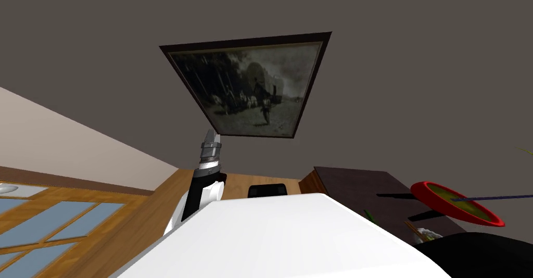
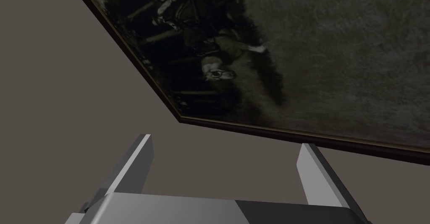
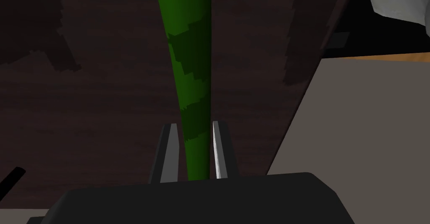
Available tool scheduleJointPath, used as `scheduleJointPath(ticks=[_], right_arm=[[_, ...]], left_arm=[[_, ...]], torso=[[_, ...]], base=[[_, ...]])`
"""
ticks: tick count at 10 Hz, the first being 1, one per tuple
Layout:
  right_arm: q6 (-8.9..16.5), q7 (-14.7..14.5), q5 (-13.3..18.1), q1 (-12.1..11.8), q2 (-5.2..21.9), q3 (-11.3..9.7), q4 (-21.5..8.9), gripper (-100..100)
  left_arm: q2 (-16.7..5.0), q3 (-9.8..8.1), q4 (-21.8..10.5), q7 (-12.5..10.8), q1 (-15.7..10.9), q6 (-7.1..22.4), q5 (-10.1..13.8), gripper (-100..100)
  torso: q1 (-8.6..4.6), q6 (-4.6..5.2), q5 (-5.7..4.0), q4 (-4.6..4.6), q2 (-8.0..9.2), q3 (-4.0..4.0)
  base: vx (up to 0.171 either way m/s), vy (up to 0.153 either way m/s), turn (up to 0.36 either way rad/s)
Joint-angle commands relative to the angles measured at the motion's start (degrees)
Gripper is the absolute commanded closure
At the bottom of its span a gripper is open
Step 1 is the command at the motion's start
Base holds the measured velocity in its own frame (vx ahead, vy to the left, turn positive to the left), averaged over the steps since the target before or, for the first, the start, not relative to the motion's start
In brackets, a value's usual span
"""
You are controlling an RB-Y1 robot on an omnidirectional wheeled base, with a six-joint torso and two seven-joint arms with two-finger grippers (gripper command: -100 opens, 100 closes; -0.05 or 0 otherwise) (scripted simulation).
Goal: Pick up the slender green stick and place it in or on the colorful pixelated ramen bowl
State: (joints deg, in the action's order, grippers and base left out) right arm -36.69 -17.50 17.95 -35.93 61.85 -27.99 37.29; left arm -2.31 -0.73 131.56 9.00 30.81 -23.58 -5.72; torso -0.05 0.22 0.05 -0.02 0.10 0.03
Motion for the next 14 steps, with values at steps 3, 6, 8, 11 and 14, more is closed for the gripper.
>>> scheduleJointPath(ticks=[3,6,8,11,14], right_arm=[[-3.0,0.4,1.2,2.7,2.5,-1.2,-2.7,100],[-4.4,0.1,2.4,6.1,4.8,-2.5,-5.1,100],[-4.9,-0.2,3.1,8.1,6.0,-3.3,-6.3,100],[-5.7,-1.0,4.2,10.7,8.8,-4.7,-7.7,100],[-6.2,-1.2,4.3,11.0,8.6,-4.7,-8.6,100]], left_arm=[[0.0,-0.01,0.0,0.0,0.0,0.0,0.0,0],[0.0,-0.01,0.0,0.0,0.0,0.0,0.0,0],[0.0,-0.02,0.0,0.0,0.0,0.0,0.0,0],[0.0,-0.01,0.0,0.0,0.0,0.0,0.0,0],[0.0,0.0,0.0,0.0,0.0,0.0,0.0,0]], torso=[[-0.47,0.02,0.0,-0.02,-0.02,-0.02],[-0.6,-0.02,-0.04,-0.02,-0.03,-0.02],[-0.76,-0.02,-0.07,-0.01,0.0,0.0],[-0.54,-0.1,-0.04,-0.05,-0.2,-0.12],[0.11,-0.09,0.0,-0.01,0.04,0.01]], base=[[-0.003,-0.132,-0.137],[-0.005,-0.171,-0.141],[0.021,-0.216,-0.112],[0.044,-0.16,-0.09],[-0.003,-0.029,-0.001]])
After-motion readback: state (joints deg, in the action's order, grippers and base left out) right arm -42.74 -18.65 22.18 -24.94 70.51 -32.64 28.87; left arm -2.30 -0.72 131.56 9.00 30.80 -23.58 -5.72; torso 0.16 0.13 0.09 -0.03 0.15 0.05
